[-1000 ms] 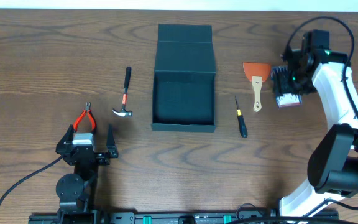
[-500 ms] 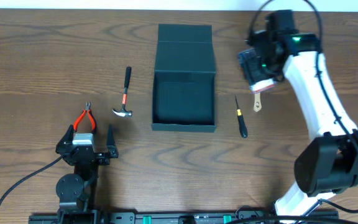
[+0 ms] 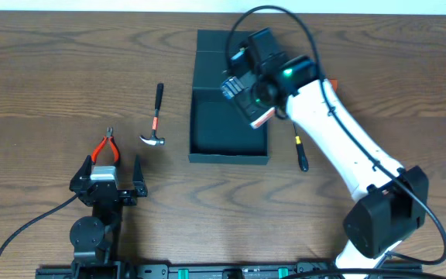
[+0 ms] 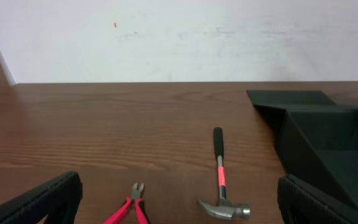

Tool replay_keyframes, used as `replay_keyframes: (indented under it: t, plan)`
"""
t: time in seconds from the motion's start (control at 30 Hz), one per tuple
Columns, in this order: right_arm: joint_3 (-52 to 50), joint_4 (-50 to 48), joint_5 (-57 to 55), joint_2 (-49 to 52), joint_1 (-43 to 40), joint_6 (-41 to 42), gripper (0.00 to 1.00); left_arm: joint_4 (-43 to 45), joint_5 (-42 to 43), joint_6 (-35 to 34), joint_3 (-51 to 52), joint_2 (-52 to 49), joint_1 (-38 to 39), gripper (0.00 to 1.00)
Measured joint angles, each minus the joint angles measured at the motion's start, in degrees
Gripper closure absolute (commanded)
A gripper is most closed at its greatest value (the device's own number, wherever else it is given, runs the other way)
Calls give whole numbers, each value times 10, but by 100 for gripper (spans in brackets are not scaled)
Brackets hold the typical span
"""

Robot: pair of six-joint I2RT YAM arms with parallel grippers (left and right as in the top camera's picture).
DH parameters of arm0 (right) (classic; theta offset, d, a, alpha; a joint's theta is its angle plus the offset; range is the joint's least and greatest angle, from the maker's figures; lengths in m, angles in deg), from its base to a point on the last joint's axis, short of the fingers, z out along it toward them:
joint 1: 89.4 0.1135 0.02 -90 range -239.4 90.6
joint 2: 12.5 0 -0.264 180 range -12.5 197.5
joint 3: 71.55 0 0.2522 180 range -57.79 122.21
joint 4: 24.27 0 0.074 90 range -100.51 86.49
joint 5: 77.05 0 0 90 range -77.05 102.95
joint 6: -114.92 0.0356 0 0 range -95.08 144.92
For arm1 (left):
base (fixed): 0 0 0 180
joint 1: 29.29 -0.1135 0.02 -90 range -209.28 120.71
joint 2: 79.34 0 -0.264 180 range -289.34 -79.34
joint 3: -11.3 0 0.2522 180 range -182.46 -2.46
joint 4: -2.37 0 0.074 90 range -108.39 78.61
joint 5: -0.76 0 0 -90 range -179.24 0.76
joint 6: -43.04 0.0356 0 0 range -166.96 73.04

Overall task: Pack container
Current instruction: 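Lift the case and carry it left into the green box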

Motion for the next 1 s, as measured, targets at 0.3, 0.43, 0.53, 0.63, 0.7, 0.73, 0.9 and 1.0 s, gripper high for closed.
replay_keyframes:
  t: [0.3, 0.43, 0.53, 0.63, 0.7, 0.73, 0.9, 1.0]
  plan:
    - [0, -6, 0, 0, 40, 109, 60, 0, 0, 0, 0, 0, 0, 1]
    - [0, -6, -10, 0, 40, 181, 60, 0, 0, 0, 0, 0, 0, 1]
    - [0, -6, -21, 0, 40, 222, 61, 0, 0, 0, 0, 0, 0, 2]
    - [0, -5, -29, 0, 40, 254, 62, 0, 0, 0, 0, 0, 0, 2]
    - [0, -3, -37, 0, 40, 276, 62, 0, 0, 0, 0, 0, 0, 1]
    - [0, -2, -40, 0, 40, 284, 61, 0, 0, 0, 0, 0, 0, 1]
    - [-1, -1, -50, 5, 40, 309, 61, 0, 0, 0, 0, 0, 0, 1]
    - [-2, 7, -53, 17, 40, 318, 61, 0, 0, 0, 0, 0, 0, 1]
